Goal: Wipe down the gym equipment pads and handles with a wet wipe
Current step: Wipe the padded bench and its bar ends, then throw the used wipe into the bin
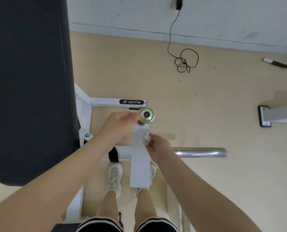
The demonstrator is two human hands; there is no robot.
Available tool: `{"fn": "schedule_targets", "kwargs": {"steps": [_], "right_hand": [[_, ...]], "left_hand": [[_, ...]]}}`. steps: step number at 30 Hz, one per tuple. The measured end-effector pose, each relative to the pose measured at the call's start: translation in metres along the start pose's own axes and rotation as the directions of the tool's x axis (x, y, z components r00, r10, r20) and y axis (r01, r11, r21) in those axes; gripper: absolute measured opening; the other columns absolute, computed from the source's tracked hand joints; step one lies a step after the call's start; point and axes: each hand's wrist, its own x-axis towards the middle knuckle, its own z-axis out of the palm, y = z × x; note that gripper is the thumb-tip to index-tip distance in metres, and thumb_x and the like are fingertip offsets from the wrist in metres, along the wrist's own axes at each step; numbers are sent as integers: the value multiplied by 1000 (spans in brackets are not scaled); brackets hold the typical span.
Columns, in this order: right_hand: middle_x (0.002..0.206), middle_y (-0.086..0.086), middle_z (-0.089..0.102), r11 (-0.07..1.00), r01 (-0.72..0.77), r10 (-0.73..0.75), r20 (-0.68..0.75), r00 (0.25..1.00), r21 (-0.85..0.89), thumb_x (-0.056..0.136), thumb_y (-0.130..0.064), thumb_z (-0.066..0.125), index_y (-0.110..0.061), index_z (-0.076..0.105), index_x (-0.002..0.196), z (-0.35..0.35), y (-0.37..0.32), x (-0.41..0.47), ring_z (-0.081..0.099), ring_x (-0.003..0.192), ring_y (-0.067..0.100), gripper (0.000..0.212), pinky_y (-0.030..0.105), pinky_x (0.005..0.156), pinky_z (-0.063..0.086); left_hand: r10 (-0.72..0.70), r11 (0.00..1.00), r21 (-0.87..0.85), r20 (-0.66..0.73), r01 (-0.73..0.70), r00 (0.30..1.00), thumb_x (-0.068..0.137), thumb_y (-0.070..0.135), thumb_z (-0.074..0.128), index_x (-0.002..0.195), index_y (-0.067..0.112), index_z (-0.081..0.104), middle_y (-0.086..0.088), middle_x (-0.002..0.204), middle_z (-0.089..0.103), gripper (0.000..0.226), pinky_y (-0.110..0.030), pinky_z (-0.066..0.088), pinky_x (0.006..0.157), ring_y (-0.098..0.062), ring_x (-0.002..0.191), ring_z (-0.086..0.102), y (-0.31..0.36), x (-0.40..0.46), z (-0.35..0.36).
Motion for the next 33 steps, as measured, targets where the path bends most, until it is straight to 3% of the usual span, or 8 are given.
{"fn": "schedule_targets", "kwargs": {"steps": [3,7,12,16,21,26,29,33], "right_hand": [[77,8,52,993,-12,2,83,997,120,93,5,44,-4,51,78,24,9,1,55,61,11,18,14,50,51],[73,10,47,941,-17,-13,88,996,337,90,16,34,-1,51,74,46,4,-16,44,62,13,29,11,42,46],[80,9,53,880,11,-105,172,979,475,89,20,25,0,54,83,52,11,-48,49,63,15,36,12,35,41],[65,10,58,854,49,-197,234,952,518,90,16,34,-1,54,79,44,14,-79,58,49,16,29,14,39,44],[63,6,63,859,294,-412,223,884,419,94,2,41,-2,59,82,0,0,-122,59,50,11,23,16,45,49],[73,6,58,837,487,-508,24,861,249,92,2,49,-15,52,89,-44,-14,-146,53,61,18,17,19,47,49],[76,7,59,763,615,-629,6,778,197,89,8,47,-13,54,86,-69,-9,-166,54,57,15,22,19,50,50],[83,15,64,669,720,-720,-77,690,186,84,14,49,-1,61,86,-112,11,-173,65,80,26,19,28,79,56]], "left_hand": [[-50,992,-115,36,53,998,97,45,31,108,22,65,11,103,71,43,-26,37,93,1,105,57,-12,5,-16],[-126,970,-212,-6,122,992,97,42,32,96,23,64,4,99,71,38,-33,42,92,-15,99,62,-26,5,-34],[-147,980,-123,69,155,987,96,36,37,94,20,64,1,96,70,32,-31,44,89,-16,91,63,-25,-3,-42],[-97,990,-100,71,104,993,95,34,38,92,20,64,2,95,69,30,-32,44,89,-16,90,62,-7,-8,-46],[49,999,-11,44,-48,998,92,25,48,87,19,64,3,92,67,18,-26,45,83,-13,85,60,25,-23,-43],[257,947,102,328,-304,909,93,8,47,96,19,63,6,85,64,20,-12,47,65,-8,74,59,61,-54,-1],[226,930,134,523,-342,822,96,12,46,101,21,63,3,92,63,20,-16,51,73,-12,78,62,70,-74,36],[110,960,126,650,-249,752,98,15,43,94,20,65,0,92,68,23,-17,55,74,-12,79,66,65,-99,83]]}}
